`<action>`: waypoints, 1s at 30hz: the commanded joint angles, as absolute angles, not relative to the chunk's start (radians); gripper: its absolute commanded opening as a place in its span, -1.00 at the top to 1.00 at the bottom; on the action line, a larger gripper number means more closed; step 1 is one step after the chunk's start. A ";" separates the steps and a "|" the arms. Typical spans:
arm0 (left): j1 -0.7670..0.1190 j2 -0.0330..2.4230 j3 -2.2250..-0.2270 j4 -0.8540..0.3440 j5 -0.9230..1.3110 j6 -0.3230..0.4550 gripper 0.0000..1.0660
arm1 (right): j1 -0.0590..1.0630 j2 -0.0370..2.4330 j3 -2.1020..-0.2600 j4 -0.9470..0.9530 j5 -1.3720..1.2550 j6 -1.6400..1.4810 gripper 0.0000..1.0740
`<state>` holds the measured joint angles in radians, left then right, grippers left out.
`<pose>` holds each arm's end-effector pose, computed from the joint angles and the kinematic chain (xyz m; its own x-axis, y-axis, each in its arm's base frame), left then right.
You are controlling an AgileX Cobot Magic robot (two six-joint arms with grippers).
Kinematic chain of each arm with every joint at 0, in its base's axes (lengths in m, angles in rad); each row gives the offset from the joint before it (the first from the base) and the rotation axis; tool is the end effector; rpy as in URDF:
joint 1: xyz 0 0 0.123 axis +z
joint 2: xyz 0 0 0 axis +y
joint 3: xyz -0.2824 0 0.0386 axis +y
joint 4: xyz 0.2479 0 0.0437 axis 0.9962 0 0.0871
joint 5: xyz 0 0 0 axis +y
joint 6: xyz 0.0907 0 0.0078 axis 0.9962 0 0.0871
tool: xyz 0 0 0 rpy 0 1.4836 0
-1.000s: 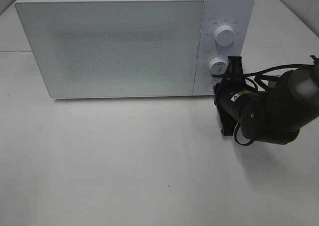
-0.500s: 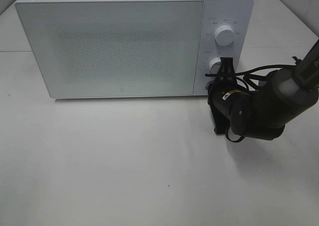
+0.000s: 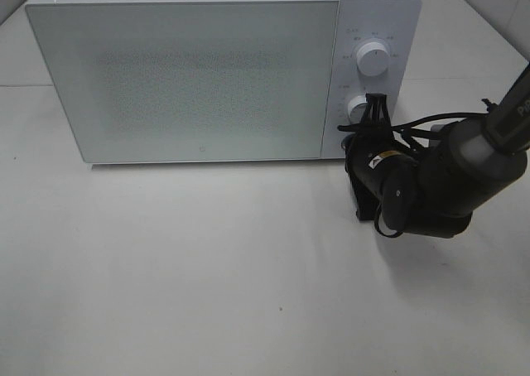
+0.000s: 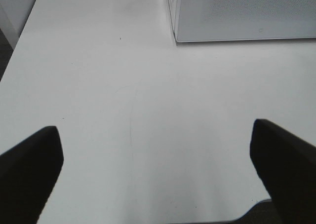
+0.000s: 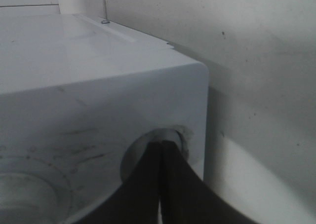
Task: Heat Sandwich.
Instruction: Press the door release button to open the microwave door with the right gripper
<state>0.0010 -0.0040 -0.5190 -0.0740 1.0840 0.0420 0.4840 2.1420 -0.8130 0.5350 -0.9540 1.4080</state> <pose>-0.0088 -0.0060 0.2807 -0.4548 0.0069 -0.8906 0.0605 0.9979 -0.0232 0.3401 0.1361 0.0802 -0.0256 0.9996 0.0114 0.3209 -0.0026 0.9471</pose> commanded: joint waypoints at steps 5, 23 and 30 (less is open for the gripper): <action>0.000 -0.021 -0.517 -0.079 1.071 0.037 -0.83 | 0.476 2.129 -0.872 0.506 -1.110 1.399 1.00; 0.000 -0.021 -0.517 -0.079 1.071 0.037 -0.83 | 0.418 2.152 -0.969 0.422 -1.151 1.400 1.00; 0.000 -0.021 -0.517 -0.079 1.071 0.037 -0.83 | 0.418 2.152 -0.969 0.418 -1.114 1.400 1.00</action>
<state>0.0010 -0.0040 -0.5190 -0.0740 1.0840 0.0420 0.4600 2.1630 -0.8660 0.5000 -0.8970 1.4130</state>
